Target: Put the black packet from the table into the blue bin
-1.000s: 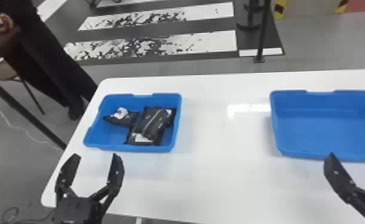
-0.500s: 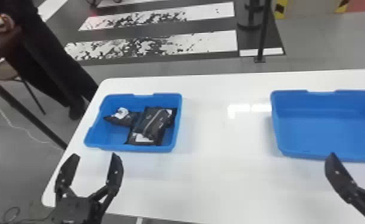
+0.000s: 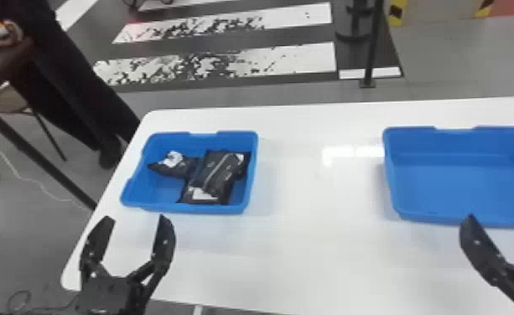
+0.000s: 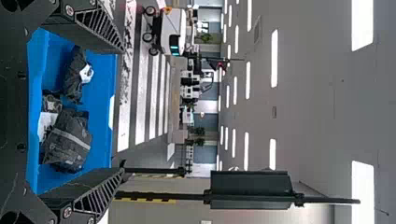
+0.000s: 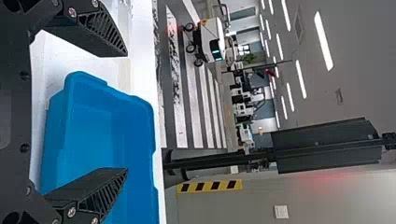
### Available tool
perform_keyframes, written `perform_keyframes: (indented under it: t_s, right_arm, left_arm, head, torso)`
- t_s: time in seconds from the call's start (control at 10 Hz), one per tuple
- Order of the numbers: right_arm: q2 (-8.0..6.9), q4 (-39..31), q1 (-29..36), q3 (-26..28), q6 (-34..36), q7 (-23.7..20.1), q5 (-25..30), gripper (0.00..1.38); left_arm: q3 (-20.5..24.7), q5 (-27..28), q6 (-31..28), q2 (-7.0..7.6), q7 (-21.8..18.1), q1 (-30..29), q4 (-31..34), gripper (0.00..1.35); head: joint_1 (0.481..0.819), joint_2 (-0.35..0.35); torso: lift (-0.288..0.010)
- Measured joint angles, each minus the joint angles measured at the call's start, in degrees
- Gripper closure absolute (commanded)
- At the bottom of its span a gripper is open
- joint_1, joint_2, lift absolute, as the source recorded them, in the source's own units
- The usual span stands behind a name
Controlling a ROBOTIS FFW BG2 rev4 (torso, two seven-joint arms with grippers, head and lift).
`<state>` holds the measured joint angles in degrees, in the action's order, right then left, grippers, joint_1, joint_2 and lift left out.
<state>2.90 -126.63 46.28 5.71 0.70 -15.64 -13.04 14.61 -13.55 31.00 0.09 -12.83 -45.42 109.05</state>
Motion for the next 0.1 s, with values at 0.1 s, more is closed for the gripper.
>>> perform_keyframes:
  t_s: [0.1]
  right_arm:
    - [0.0,0.0,0.0,0.0,0.0,0.0,-0.1,0.14]
  left_arm:
    - [-0.1,0.0,-0.1,0.0,0.0,0.0,0.0,0.13]
  head:
    - [0.695,0.207]
  torso:
    - [-0.11]
